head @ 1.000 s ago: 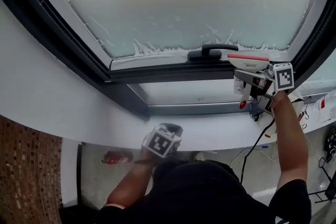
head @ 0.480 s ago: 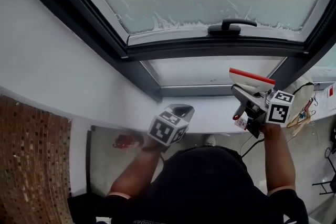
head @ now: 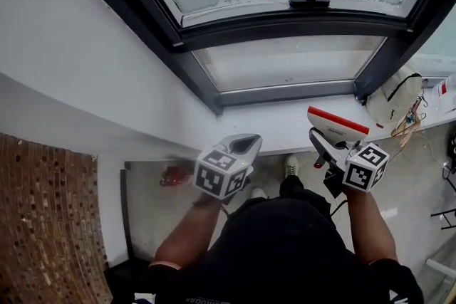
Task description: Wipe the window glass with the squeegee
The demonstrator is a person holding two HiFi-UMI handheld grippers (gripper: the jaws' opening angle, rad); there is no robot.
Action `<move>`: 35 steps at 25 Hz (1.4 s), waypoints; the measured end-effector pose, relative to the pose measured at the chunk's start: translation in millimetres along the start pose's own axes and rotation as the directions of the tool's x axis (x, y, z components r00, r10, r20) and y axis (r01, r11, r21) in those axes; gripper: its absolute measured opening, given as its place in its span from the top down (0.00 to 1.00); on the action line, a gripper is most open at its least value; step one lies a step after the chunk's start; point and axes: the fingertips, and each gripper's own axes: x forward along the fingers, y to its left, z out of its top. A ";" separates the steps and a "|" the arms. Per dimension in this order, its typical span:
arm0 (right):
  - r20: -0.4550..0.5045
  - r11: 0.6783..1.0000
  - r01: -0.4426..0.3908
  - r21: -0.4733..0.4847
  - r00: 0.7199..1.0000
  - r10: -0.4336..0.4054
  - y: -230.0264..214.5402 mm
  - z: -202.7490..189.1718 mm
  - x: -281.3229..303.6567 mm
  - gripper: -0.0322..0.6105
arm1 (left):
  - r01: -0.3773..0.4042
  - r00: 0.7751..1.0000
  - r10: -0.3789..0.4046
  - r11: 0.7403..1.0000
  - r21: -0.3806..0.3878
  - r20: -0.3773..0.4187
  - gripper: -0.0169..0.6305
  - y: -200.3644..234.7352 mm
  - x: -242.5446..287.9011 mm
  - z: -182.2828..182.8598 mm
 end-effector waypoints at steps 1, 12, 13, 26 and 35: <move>0.001 1.000 0.029 -0.010 1.000 -0.029 6.1 -7.7 -3.6 0.91 | 0.014 1.000 -0.014 1.000 0.007 0.006 0.97 -5.3 -4.5 -4.5; 0.087 0.978 0.177 -0.114 0.982 -0.168 71.9 -37.5 -52.4 0.91 | 0.336 0.896 -0.312 0.941 -0.024 0.315 0.97 -79.3 -47.1 -1.3; 0.106 0.978 0.168 -0.124 0.982 -0.155 77.0 -34.1 -55.9 0.91 | 0.379 0.865 -0.346 0.925 -0.020 0.363 0.97 -87.7 -53.7 3.9; 0.085 0.950 0.109 -0.294 0.993 -0.088 76.7 -5.8 -100.9 0.91 | 0.217 0.849 -0.260 0.965 0.144 0.459 0.97 -152.0 -65.4 33.4; 0.041 0.954 0.087 -0.286 0.996 -0.078 53.7 -5.2 -126.4 0.91 | 0.167 0.882 -0.169 0.985 0.044 0.439 0.97 -161.7 -50.5 22.2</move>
